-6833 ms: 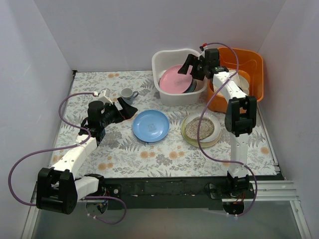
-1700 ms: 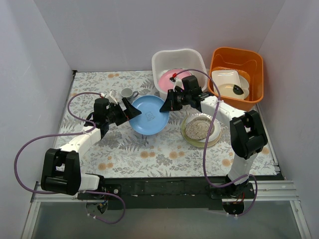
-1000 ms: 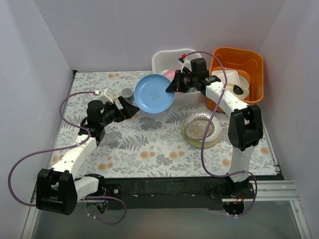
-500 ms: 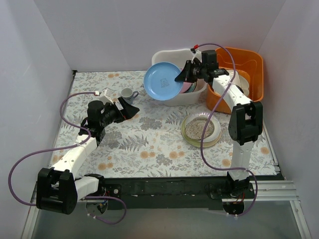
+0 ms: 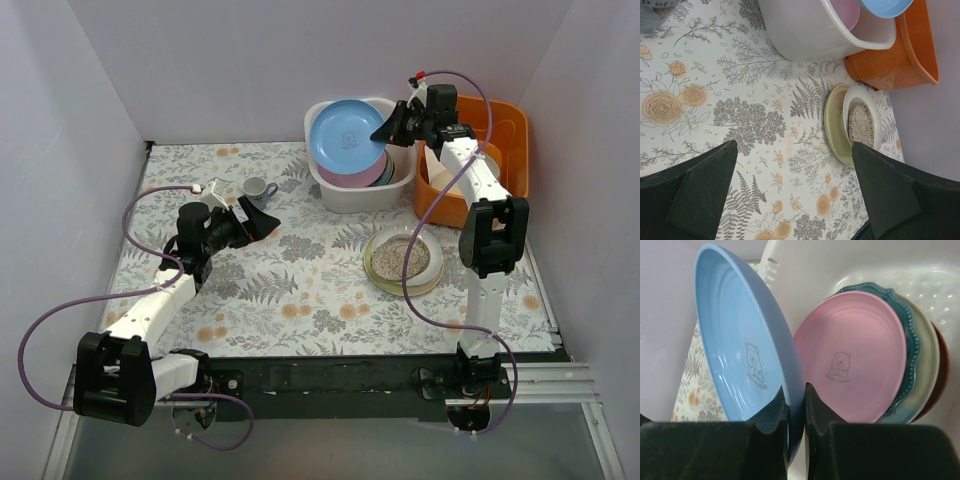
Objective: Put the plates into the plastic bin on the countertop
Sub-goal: Place the plate in the plastic bin.
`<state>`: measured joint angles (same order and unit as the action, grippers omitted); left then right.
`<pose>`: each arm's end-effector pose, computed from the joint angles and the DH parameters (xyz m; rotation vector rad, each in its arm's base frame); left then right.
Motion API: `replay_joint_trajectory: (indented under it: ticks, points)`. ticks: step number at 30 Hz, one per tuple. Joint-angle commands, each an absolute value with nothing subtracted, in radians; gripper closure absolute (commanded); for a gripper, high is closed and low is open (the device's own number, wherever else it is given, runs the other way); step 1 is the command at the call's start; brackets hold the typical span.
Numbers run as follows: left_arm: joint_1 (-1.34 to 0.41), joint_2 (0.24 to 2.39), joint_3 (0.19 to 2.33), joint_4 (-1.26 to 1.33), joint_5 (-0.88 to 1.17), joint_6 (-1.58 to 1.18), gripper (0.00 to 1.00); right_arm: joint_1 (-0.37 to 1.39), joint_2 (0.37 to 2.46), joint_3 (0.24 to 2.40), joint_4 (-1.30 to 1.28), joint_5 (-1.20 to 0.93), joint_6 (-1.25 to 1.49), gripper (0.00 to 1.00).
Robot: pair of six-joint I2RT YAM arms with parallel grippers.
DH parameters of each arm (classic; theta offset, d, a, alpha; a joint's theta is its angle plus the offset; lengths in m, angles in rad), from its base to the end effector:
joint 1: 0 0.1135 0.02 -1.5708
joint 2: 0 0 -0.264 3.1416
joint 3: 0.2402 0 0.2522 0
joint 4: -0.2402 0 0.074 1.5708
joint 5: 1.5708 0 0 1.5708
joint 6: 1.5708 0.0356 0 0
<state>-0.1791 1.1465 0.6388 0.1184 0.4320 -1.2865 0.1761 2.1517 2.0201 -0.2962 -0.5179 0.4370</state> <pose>0.2462 -0.0597 0.2471 -0.8692 2.0130 -1.3270 0.5001 0.1069 0.3180 -0.0786 2.0531 0.9046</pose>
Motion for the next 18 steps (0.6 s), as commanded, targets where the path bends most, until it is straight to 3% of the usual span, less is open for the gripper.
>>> replay_joint_trajectory:
  ticks: [1,18]
  points:
    - [-0.183,1.149,0.640,0.135,0.440,-1.276,0.02,0.152,2.171,2.100,-0.253,-0.506,0.472,0.99]
    - [-0.181,1.183,0.670,0.129,0.456,-1.266,0.02,0.132,2.198,2.069,-0.232,-0.514,0.486,0.99]
